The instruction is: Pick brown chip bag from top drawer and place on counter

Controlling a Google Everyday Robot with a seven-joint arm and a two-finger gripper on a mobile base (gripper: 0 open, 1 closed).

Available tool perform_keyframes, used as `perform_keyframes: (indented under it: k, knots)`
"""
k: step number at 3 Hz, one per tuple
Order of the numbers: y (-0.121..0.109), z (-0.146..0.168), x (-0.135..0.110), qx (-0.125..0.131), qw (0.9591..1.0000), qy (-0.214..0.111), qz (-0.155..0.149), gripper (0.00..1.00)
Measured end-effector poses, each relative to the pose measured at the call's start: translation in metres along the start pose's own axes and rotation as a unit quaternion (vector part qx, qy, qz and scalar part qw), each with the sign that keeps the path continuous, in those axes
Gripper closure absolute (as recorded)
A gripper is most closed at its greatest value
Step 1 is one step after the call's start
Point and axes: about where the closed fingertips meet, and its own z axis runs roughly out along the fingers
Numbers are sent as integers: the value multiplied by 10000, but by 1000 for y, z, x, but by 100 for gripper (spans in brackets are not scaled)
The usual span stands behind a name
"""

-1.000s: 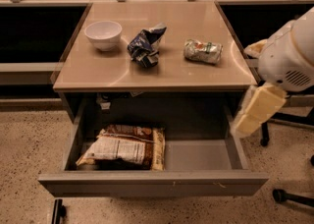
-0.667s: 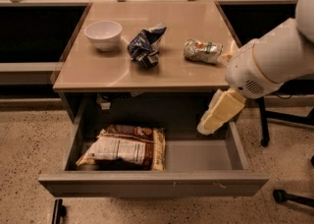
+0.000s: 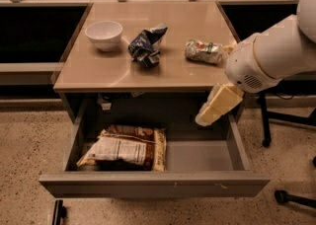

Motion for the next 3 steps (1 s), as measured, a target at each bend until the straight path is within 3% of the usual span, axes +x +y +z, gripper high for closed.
perform_keyframes:
  k: [1, 2, 3]
  knots:
    - [3, 24, -1, -155, 9991, -350, 178, 0]
    - [3, 73, -20, -481, 9938, -957, 283, 0]
    - [6, 125, -29, -889, 9842, -1434, 544, 0]
